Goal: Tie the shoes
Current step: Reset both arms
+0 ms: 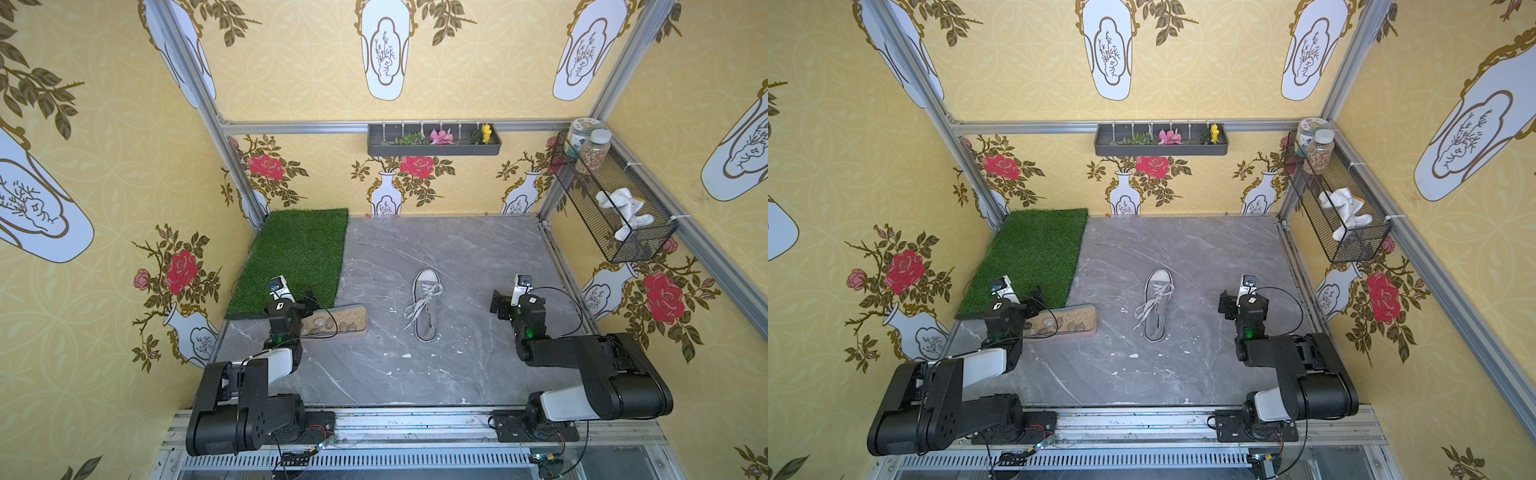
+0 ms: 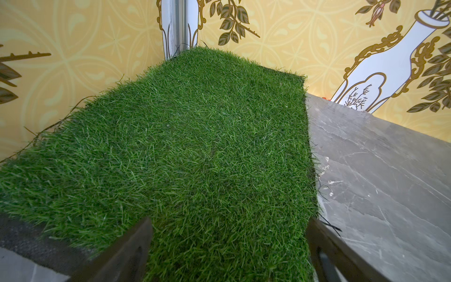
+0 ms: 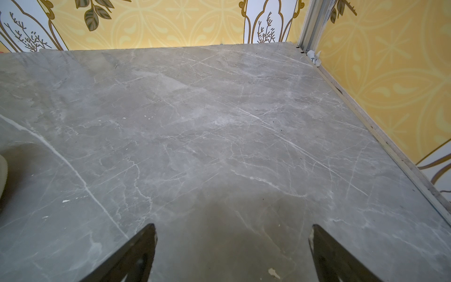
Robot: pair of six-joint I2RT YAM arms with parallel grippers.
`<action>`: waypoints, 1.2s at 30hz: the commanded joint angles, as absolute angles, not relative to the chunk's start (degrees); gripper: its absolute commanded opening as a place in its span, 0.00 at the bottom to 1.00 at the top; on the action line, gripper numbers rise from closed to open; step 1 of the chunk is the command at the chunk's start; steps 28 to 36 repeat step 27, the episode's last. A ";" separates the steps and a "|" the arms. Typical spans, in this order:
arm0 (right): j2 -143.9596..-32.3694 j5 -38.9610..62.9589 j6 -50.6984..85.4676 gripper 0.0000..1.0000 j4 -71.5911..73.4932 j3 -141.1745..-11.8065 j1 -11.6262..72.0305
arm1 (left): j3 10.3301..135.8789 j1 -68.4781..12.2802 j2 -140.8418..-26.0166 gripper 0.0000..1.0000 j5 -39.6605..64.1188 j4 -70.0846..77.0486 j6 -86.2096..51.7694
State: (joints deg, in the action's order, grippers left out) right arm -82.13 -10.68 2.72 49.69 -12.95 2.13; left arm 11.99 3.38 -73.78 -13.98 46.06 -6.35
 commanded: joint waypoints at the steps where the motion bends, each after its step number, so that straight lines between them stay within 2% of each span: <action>1: -82.12 -11.17 2.72 0.97 52.56 -13.00 2.15 | 11.95 3.45 -73.83 1.00 -13.89 47.90 -6.42; 6: -82.13 -11.23 2.72 0.97 52.56 -13.03 2.13 | 11.58 3.43 -73.40 1.00 -12.78 47.98 -6.12; 9: -82.12 -11.17 2.71 0.97 52.58 -12.96 2.20 | 8.84 3.50 -71.34 1.00 -4.81 50.87 -2.73; 10: -82.13 -11.16 2.66 0.97 52.51 -13.01 2.14 | 7.58 3.44 -70.63 1.00 -5.71 52.43 -3.04; 13: -82.17 -11.17 2.70 0.97 52.58 -12.98 2.14 | 7.05 3.47 -71.55 1.00 -19.24 54.53 -8.47; 15: -82.20 -11.10 2.72 0.97 52.56 -13.01 2.15 | 8.91 3.44 -73.78 1.00 -17.78 54.28 -7.69; 17: -82.22 -11.20 2.72 0.97 52.56 -13.04 2.13 | 11.23 3.43 -74.84 1.00 -11.93 51.29 -4.96; 36: -82.17 -11.16 2.72 0.97 52.56 -13.00 2.19 | 11.37 3.49 -74.36 1.00 -11.60 49.67 -5.44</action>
